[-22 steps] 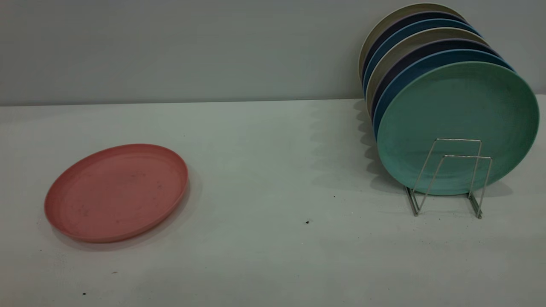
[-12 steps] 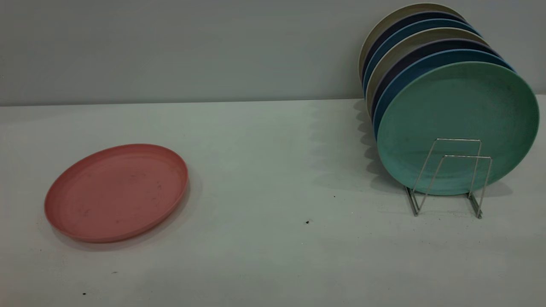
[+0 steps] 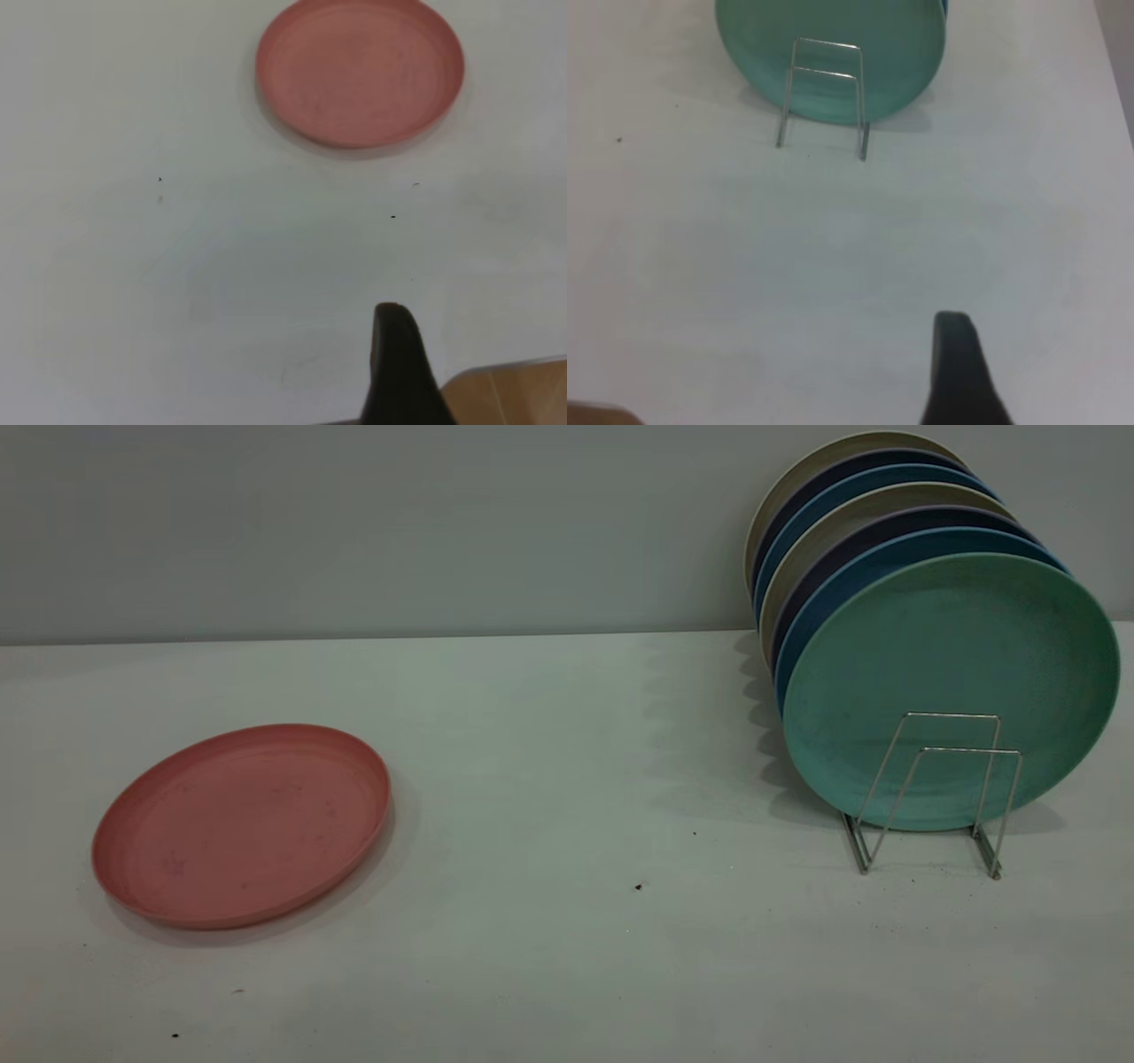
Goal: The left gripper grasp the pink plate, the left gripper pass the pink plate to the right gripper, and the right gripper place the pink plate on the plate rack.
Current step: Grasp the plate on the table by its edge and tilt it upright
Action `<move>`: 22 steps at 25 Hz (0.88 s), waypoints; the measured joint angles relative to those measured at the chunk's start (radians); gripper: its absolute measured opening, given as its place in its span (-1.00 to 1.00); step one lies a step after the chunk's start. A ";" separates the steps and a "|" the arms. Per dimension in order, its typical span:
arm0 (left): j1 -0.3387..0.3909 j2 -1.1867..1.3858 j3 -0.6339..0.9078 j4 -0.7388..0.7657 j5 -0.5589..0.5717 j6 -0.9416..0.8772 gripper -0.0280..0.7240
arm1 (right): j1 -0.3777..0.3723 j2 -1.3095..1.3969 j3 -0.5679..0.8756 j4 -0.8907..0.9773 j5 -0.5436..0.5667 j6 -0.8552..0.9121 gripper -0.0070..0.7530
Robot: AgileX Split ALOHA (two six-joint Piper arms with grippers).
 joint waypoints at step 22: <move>0.000 0.000 -0.001 0.000 -0.008 0.048 0.39 | 0.000 0.000 -0.001 0.007 -0.006 -0.004 0.31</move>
